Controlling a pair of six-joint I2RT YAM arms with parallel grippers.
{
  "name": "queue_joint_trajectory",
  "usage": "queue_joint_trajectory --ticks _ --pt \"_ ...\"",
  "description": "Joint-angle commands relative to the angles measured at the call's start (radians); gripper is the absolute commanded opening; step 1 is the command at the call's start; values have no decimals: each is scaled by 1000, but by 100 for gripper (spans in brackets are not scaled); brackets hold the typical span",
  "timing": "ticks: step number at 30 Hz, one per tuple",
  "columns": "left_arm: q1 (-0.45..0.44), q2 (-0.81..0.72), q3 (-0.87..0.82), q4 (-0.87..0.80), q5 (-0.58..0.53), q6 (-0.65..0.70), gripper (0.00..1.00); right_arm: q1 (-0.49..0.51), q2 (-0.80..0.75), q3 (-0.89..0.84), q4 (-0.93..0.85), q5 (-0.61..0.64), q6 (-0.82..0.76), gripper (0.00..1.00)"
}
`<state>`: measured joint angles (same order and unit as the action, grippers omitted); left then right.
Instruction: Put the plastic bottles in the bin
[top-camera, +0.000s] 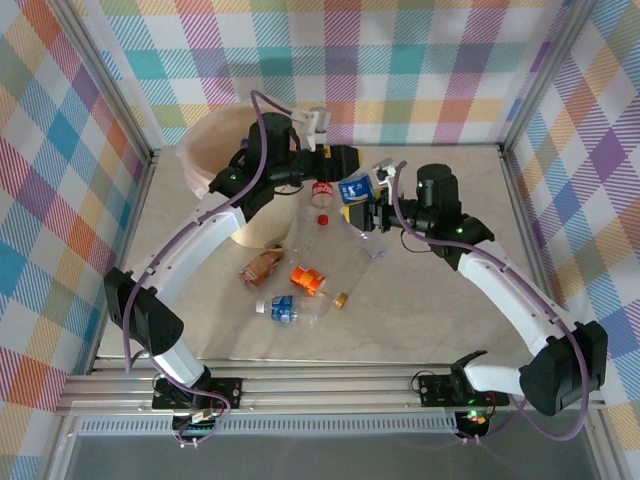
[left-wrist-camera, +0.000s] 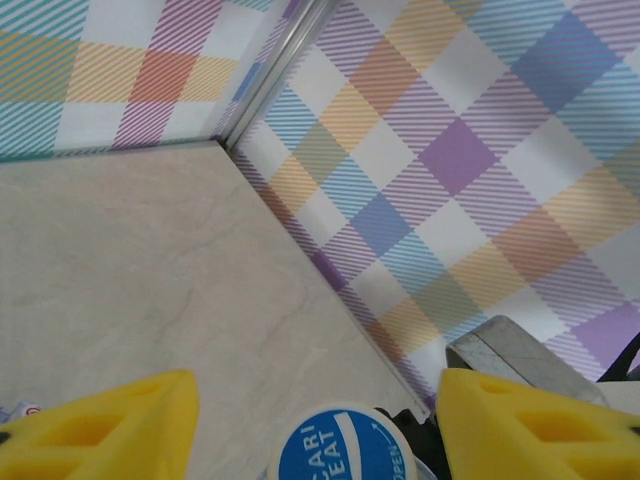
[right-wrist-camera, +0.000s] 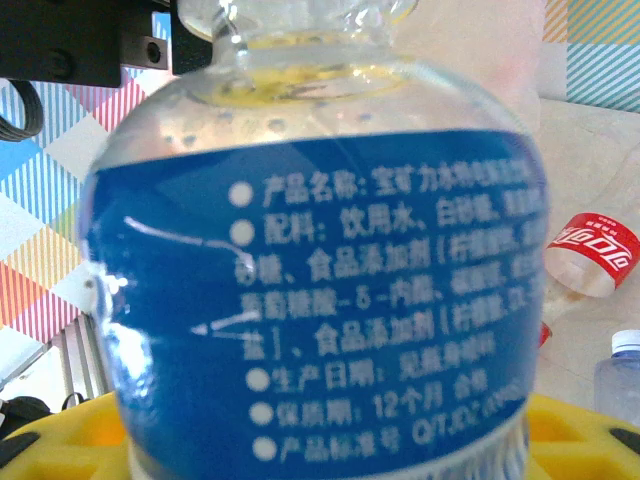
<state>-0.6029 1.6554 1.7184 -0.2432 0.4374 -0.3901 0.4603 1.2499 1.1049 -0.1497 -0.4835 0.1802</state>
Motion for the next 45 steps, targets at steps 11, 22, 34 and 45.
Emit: queue_joint_trajectory --ticks 11,22,34,45 --pt "-18 6 26 -26 39 25 24 18 22 46 54 22 16 53" --pt "-17 -34 27 -83 -78 78 0 20 22 55 36 33 23 75" --pt "103 -32 195 -133 -221 168 0 20 -44 41 21 54 56 100" --pt "264 -44 308 -189 -340 229 0 18 34 138 -98 255 130 100"
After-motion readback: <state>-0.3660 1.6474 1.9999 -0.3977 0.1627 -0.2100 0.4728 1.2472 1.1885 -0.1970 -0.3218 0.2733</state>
